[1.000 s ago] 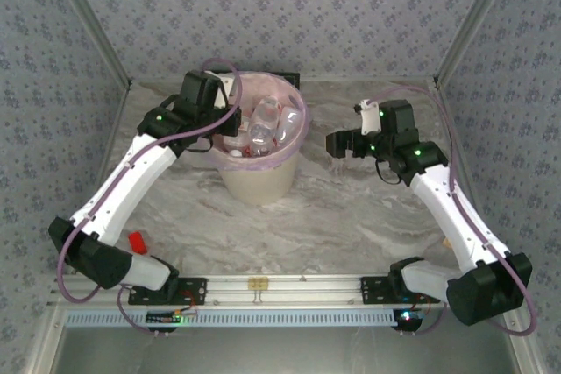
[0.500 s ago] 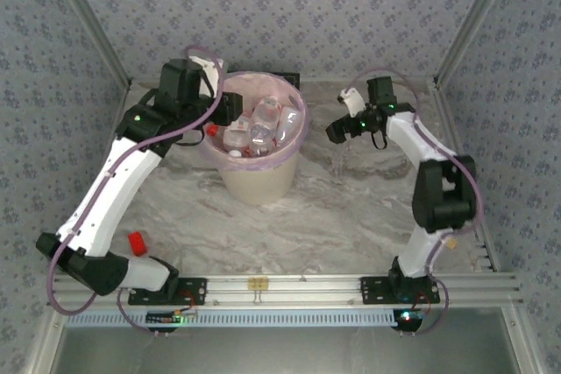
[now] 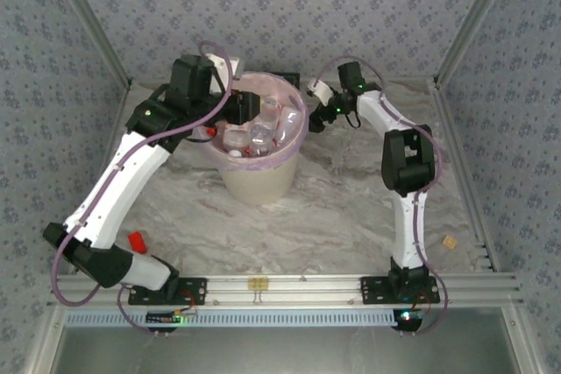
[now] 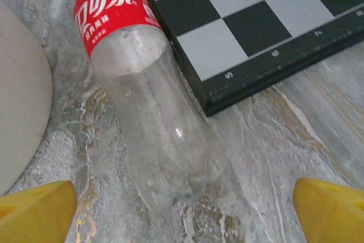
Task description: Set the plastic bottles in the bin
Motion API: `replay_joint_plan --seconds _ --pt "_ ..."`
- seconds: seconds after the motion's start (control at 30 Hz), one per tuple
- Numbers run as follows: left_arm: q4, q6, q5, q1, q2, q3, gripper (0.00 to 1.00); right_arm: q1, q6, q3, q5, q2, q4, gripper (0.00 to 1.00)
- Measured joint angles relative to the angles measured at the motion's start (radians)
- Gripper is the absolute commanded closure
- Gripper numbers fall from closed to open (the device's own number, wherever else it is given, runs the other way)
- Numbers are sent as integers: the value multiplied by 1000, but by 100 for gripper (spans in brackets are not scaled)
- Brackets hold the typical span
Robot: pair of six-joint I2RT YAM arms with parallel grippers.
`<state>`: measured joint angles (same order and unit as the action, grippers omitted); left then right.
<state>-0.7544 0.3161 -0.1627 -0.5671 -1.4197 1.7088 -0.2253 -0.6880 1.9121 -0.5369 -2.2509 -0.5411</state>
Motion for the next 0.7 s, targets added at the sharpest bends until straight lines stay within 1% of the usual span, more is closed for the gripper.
replay_joint_plan --seconds 0.1,0.23,0.37,0.47,0.53,0.6,0.63,0.67,0.7 --pt "-10 -1 -3 -11 0 -25 58 -3 -10 61 -28 -50 -43 0" --pt "-11 -5 -9 -26 2 -60 59 -13 -26 125 -33 -116 -113 0" --pt "-4 -9 -14 -32 19 -107 60 -27 -39 235 -35 -191 -197 0" --pt "-9 -11 -12 -31 32 -131 60 -39 -49 303 -31 -233 -249 1" --pt "-19 -11 -8 -28 32 -133 57 -47 -61 335 -26 -252 -285 2" --pt "-24 -14 -6 -21 33 -133 53 -53 -71 344 -23 -259 -306 10" --pt "-28 -14 -6 -15 35 -133 51 -55 -78 347 -20 -261 -316 13" --pt "-30 -13 -5 -8 38 -133 51 -57 -83 349 -19 -263 -324 14" --pt "-30 -12 -5 0 42 -131 50 -59 -87 350 -16 -265 -332 17"
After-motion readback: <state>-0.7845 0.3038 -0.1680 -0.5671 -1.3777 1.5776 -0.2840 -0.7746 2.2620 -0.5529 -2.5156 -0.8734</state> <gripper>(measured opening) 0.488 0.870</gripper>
